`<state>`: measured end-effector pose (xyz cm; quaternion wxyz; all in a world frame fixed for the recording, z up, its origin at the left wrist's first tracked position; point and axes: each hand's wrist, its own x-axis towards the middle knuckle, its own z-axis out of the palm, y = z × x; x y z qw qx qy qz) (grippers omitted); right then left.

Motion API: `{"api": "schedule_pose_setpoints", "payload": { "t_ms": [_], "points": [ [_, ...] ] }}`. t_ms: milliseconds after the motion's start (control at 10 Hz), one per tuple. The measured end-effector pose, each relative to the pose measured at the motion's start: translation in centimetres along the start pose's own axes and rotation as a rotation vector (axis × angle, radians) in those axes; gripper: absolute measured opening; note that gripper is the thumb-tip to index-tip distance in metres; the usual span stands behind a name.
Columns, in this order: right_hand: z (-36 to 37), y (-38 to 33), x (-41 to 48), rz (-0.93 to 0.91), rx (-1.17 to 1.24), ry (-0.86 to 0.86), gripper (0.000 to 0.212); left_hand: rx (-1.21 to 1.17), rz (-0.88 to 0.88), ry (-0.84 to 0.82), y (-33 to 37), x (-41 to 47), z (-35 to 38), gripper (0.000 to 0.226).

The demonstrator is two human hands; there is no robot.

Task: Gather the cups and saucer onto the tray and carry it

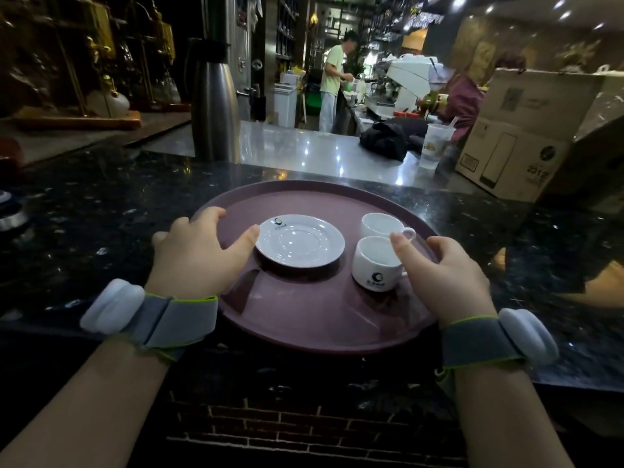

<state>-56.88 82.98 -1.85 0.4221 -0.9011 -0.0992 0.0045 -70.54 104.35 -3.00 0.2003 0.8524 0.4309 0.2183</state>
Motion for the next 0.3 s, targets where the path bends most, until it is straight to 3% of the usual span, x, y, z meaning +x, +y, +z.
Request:
{"api": "schedule_pose_setpoints", "payload": {
  "t_ms": [200, 300],
  "points": [
    [-0.06, -0.42, 0.15, 0.02, -0.087, -0.027, 0.078, 0.057, -0.005, 0.0, 0.69, -0.09, 0.46, 0.072],
    [-0.55, -0.8, -0.65, 0.01, -0.062, 0.078, 0.074, 0.063, 0.019, 0.039, 0.37, 0.0, 0.67, 0.083]
  ]
}}
